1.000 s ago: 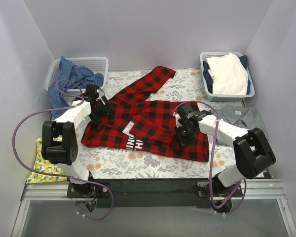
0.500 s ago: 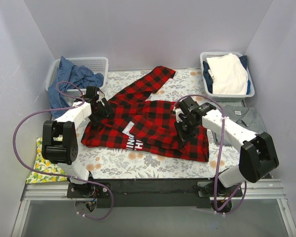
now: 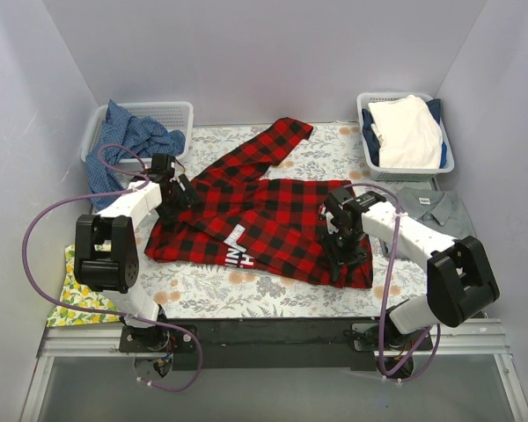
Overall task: Fold and stack the long sleeve shirts
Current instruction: Fold the shirt
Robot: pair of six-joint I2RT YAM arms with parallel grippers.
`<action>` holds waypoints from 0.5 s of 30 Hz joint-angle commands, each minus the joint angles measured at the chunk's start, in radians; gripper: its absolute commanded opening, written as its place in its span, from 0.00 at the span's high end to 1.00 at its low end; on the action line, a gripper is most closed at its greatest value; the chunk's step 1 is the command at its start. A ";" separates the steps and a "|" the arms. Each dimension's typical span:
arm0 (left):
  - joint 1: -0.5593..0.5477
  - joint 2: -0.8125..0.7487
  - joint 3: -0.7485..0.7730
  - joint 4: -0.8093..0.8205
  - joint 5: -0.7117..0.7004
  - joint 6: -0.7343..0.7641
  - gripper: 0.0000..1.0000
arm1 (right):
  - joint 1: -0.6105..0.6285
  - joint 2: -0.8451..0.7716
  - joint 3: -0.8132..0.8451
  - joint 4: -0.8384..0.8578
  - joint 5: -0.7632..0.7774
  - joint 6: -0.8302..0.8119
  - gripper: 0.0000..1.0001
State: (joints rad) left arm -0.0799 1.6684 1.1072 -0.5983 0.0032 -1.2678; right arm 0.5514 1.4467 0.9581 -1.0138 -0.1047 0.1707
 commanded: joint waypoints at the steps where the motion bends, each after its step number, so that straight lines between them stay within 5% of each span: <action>1: 0.011 -0.001 0.022 -0.003 -0.025 0.019 0.27 | -0.008 -0.031 0.082 -0.006 0.072 0.045 0.41; 15: 0.006 -0.110 -0.027 0.071 0.192 0.059 0.27 | -0.002 0.153 0.166 0.222 -0.076 0.041 0.45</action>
State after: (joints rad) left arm -0.0738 1.6234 1.1183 -0.5644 0.1249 -1.2179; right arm 0.5446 1.5475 1.0927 -0.8742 -0.1085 0.2276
